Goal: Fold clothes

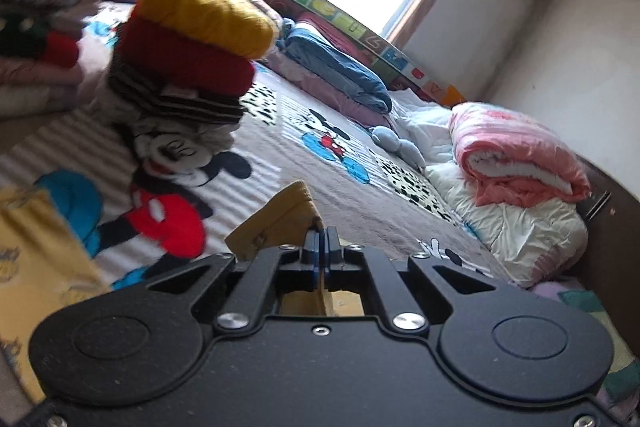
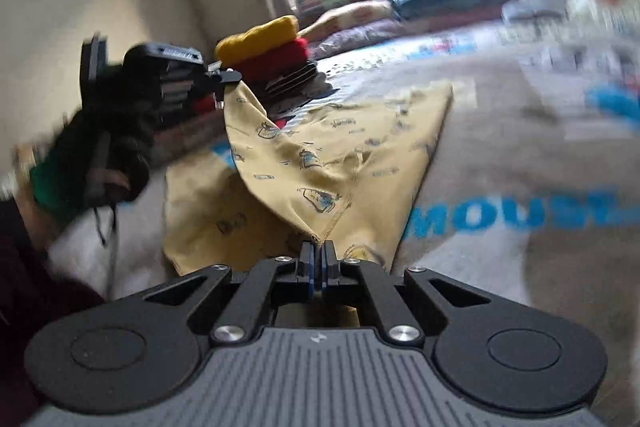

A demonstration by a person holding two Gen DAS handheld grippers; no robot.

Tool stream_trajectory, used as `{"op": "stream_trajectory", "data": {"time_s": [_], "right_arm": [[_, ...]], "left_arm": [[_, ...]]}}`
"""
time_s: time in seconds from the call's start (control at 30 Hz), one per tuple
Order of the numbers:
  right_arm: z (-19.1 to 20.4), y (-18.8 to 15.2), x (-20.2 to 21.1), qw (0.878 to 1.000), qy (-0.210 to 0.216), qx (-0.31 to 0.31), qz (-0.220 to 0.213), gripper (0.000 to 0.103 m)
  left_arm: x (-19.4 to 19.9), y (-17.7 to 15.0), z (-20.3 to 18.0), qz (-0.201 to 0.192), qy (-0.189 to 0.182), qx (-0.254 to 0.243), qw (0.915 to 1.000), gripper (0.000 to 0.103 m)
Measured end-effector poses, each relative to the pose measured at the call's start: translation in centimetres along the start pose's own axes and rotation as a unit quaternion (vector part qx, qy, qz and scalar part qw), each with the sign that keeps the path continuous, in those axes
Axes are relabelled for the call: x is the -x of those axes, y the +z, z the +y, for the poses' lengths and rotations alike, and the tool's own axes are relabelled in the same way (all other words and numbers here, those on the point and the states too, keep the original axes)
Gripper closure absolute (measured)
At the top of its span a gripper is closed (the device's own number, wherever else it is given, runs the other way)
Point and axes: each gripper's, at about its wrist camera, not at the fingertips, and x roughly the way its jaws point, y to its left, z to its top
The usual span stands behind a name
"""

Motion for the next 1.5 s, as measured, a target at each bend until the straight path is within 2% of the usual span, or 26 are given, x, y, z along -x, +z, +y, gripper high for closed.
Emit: {"op": "stream_trajectory", "data": {"time_s": [0.1,0.23,0.43,0.67,0.93,1.1,1.23,1.37,1.5], "right_arm": [[-1.6,-0.7,-0.1,0.996,0.030,-0.083,-0.001,0.098],[-3.4,-1.4,0.1,0.984,0.056,-0.168,-0.013,0.098],[-4.8,-2.4,0.3,0.965,0.079,-0.248,-0.023,0.098],[-5.5,-3.1,1.1,0.952,0.083,-0.290,-0.041,0.098],[-6.5,-3.7,1.7,0.938,0.081,-0.332,-0.053,0.098],[-6.7,-4.7,2.6,0.935,0.080,-0.341,-0.052,0.098],[-6.3,-5.3,3.0,0.937,0.074,-0.339,-0.041,0.098],[-5.9,-5.4,3.2,0.939,0.069,-0.336,-0.035,0.099],[-5.8,-5.4,3.5,0.939,0.065,-0.335,-0.035,0.099]], "left_arm": [[-2.0,1.0,-2.3,0.010,0.008,-0.027,0.9995,0.103],[-5.8,1.4,-5.6,0.038,0.028,-0.068,0.9966,0.103],[-11.4,-0.2,-9.7,0.086,0.060,-0.131,0.9858,0.103],[-16.1,-2.6,-13.0,0.133,0.090,-0.197,0.9671,0.103],[-19.0,-4.6,-15.1,0.165,0.103,-0.240,0.9510,0.103],[-20.6,-5.7,-16.0,0.183,0.113,-0.265,0.9399,0.103],[-21.6,-6.9,-16.8,0.190,0.122,-0.299,0.9272,0.103],[-22.1,-7.6,-17.3,0.194,0.121,-0.310,0.9227,0.103],[-22.5,-7.7,-17.3,0.198,0.113,-0.310,0.9228,0.103]]}}
